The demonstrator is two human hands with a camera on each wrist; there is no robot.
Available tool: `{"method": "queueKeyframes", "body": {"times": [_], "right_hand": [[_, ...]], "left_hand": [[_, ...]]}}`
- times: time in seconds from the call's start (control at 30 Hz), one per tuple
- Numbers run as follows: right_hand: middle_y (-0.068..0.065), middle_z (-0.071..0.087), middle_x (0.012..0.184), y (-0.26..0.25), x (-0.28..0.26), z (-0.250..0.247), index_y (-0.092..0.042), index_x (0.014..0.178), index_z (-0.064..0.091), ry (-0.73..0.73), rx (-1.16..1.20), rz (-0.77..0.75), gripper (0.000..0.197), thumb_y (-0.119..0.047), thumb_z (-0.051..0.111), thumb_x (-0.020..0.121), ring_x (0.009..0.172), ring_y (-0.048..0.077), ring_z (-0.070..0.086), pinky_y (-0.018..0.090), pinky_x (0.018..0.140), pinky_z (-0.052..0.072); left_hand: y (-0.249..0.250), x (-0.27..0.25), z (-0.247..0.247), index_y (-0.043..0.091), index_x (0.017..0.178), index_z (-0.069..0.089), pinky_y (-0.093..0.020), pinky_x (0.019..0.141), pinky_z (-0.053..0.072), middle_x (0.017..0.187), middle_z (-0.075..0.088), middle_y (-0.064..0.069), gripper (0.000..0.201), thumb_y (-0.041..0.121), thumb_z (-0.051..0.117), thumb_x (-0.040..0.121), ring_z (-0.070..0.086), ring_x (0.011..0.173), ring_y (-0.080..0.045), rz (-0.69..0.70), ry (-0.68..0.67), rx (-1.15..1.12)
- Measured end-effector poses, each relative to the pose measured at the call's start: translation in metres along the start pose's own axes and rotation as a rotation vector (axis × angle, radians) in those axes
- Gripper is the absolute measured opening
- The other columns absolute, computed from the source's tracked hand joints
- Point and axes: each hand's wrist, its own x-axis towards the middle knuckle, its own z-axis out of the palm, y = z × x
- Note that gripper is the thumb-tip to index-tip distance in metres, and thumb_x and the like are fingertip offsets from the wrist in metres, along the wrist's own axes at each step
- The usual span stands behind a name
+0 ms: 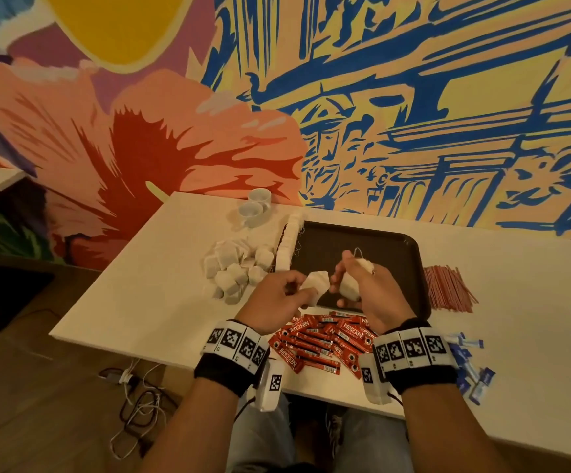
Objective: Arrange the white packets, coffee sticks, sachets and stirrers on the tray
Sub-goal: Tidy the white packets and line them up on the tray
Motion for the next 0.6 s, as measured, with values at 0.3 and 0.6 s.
{"method": "queueKeyframes", "body": {"times": [0.3, 0.6], "right_hand": [[0.008, 0.073, 0.115, 0.019, 0.005, -0.018, -0.015, 0.112, 0.074, 0.067, 0.002, 0.014, 0.023, -0.022, 0.053, 0.106, 0.099, 0.022, 0.072, 0.03, 0.07, 0.059], [-0.001, 0.064, 0.067, 0.026, -0.001, 0.007, -0.014, 0.104, 0.075, -0.139, -0.217, -0.088, 0.024, -0.035, 0.069, 0.095, 0.053, 0.008, 0.055, 0.023, 0.051, 0.045]], "left_hand": [[-0.019, 0.002, -0.005, 0.011, 0.101, 0.064, -0.021, 0.059, 0.052, 0.095, 0.074, -0.009, 0.009, 0.014, 0.06, 0.094, 0.069, 0.077, -0.018, -0.138, 0.151, -0.112], [-0.02, 0.004, 0.005, 0.006, 0.104, 0.071, -0.046, 0.081, 0.06, 0.091, 0.074, -0.015, 0.018, 0.021, 0.065, 0.097, 0.072, 0.083, -0.032, -0.051, 0.036, -0.21]]}}
